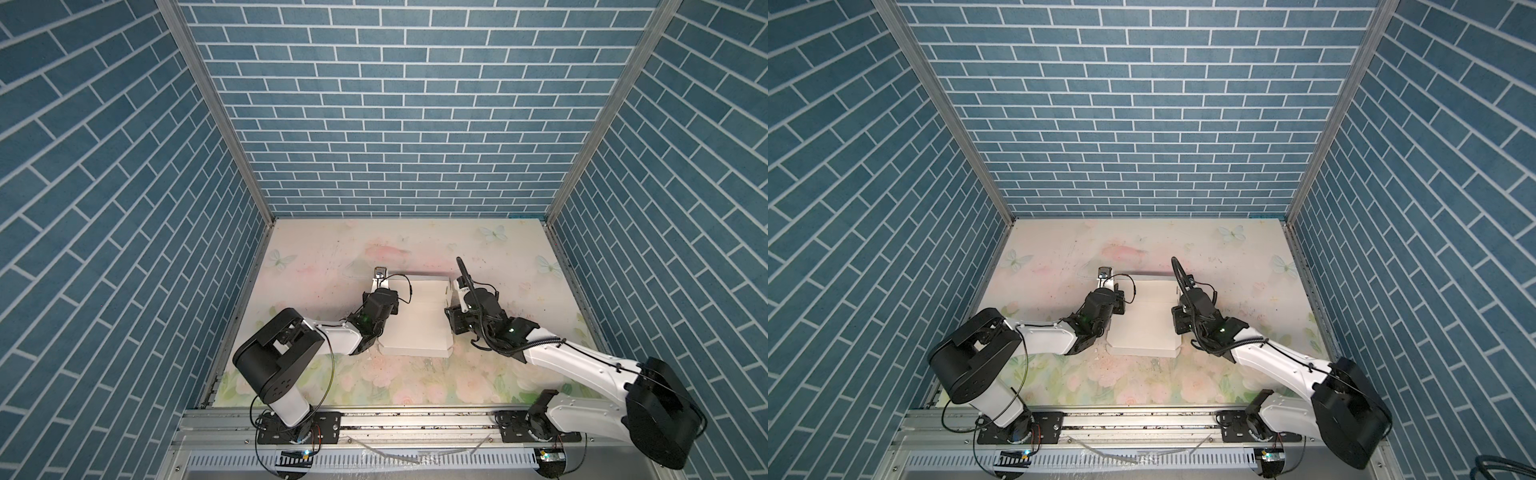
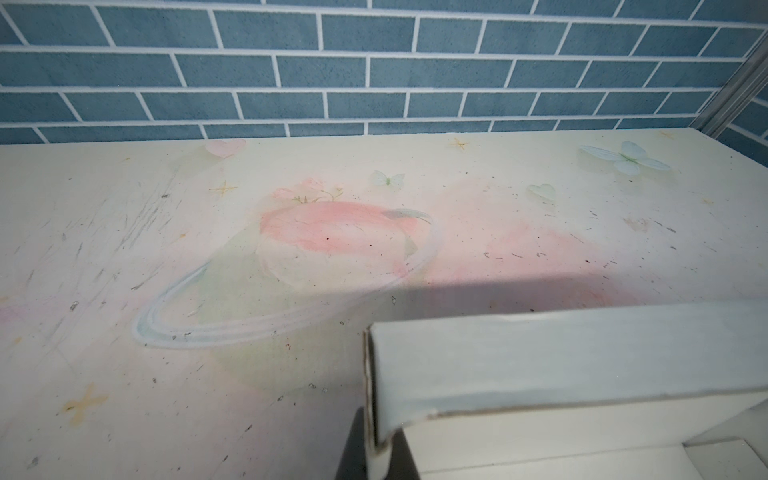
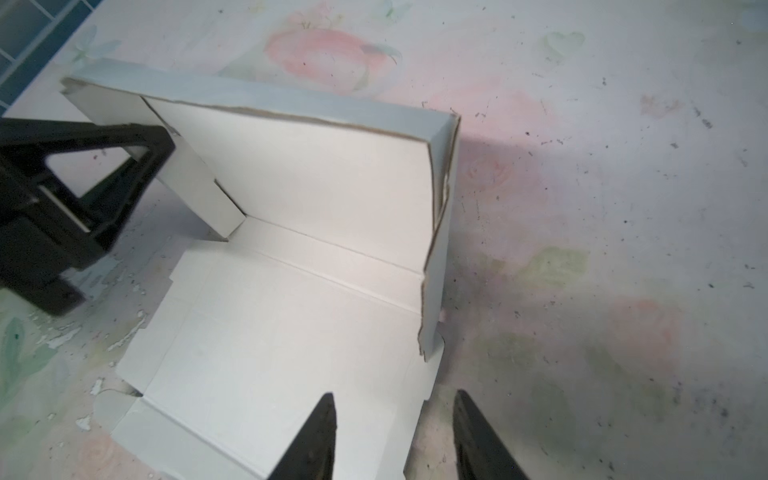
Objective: Fold the paper box
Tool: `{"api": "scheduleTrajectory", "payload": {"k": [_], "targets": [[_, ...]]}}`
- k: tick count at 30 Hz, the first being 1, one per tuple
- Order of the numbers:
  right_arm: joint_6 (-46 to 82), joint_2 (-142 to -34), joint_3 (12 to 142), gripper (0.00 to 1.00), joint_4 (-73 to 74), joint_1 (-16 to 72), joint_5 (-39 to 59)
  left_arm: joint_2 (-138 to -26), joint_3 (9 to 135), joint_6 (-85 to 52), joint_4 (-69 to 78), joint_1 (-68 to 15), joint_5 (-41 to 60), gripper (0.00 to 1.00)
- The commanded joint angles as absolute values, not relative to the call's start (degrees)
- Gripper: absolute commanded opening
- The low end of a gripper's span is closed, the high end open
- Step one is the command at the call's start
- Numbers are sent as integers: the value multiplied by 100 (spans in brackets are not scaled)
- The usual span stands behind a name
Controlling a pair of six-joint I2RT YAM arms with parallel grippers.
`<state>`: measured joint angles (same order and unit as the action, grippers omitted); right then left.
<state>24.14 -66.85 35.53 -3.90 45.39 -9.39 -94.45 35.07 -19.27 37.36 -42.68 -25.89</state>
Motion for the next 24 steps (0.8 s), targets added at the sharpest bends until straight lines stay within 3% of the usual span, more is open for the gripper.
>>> {"api": "scheduleTrajectory", "payload": {"k": [1,5,11,18,24], "targets": [[2345,-6077,3359,46,-1063,4548,-1241,-9659,3339,-1920,2743,-4334,-2240,0],[2200,-5685,3297,47,-1400,4208,-1438,-9668,3359,-1900,2729,-4333,-2207,0],[1872,-5991,3288,47,-967,3317,-868,-9673,3423,-1883,2659,-4333,-2135,0],[1114,-7156,3659,46,-203,3208,12,-9702,3473,-1870,2606,-4333,-2056,0],[950,-7289,3646,45,207,3208,470,-9703,3497,-1864,2557,-4333,-2021,0]]}}
